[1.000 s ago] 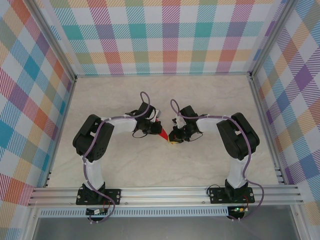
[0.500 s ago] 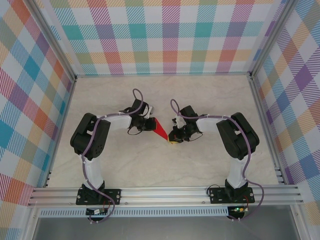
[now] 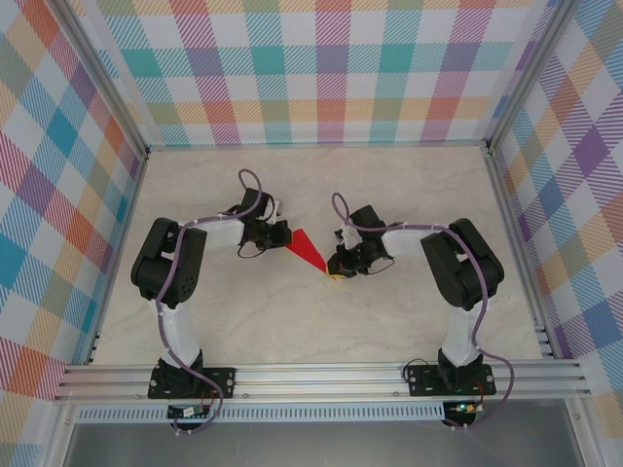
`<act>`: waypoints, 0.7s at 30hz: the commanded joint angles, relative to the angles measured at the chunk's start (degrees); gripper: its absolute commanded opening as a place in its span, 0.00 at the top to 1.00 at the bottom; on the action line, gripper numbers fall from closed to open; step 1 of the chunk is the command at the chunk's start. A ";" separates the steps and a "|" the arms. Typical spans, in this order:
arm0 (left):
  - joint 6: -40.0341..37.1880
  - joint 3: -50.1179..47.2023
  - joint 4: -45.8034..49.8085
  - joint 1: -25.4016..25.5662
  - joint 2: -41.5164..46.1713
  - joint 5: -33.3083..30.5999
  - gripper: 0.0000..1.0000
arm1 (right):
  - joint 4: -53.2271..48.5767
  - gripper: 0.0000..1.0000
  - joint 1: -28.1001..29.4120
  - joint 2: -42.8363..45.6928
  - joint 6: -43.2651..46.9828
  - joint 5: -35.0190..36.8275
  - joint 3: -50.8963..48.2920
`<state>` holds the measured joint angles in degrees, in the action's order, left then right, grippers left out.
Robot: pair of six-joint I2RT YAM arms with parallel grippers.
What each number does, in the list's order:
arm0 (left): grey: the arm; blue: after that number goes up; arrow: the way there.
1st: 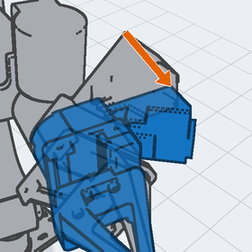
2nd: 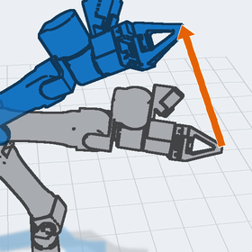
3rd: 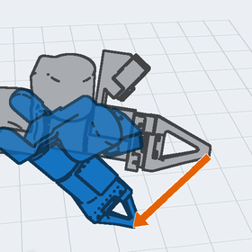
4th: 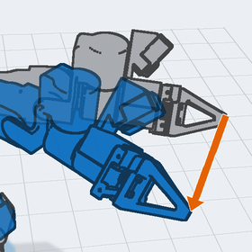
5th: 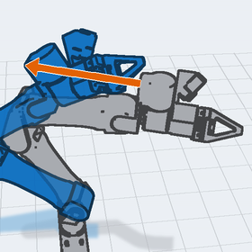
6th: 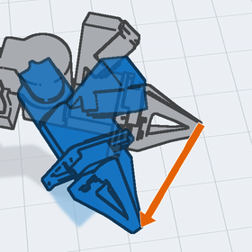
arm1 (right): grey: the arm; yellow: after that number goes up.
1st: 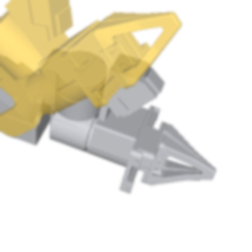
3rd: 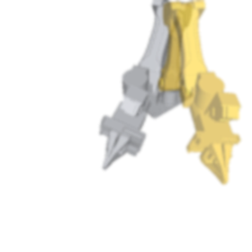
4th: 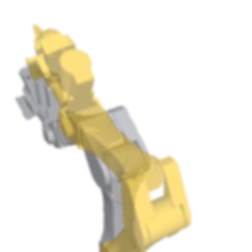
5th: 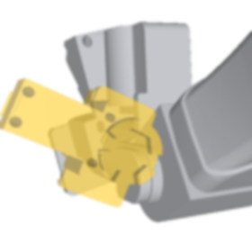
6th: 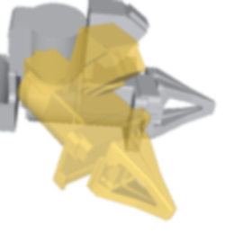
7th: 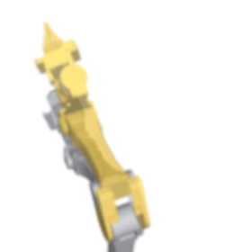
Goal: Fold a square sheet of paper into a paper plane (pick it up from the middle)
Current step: Fold the wing for the third time at the center of the table.
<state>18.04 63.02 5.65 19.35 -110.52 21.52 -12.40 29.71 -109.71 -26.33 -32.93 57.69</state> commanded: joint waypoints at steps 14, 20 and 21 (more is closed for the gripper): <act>6.02 -1.44 -1.56 -7.02 -3.20 -7.55 0.93 | -6.37 0.96 -0.45 -4.89 0.32 9.32 -3.88; 8.91 -1.14 -1.03 -8.96 -2.49 -9.48 0.93 | -6.49 0.96 -0.53 -4.81 0.50 9.20 -3.75; 9.09 -0.92 -0.79 -9.13 -2.29 -9.57 0.93 | -6.54 0.96 -0.53 -4.81 0.49 9.12 -3.66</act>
<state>25.61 62.83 4.01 15.44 -111.18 23.14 -11.31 29.61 -109.84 -26.33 -33.28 57.43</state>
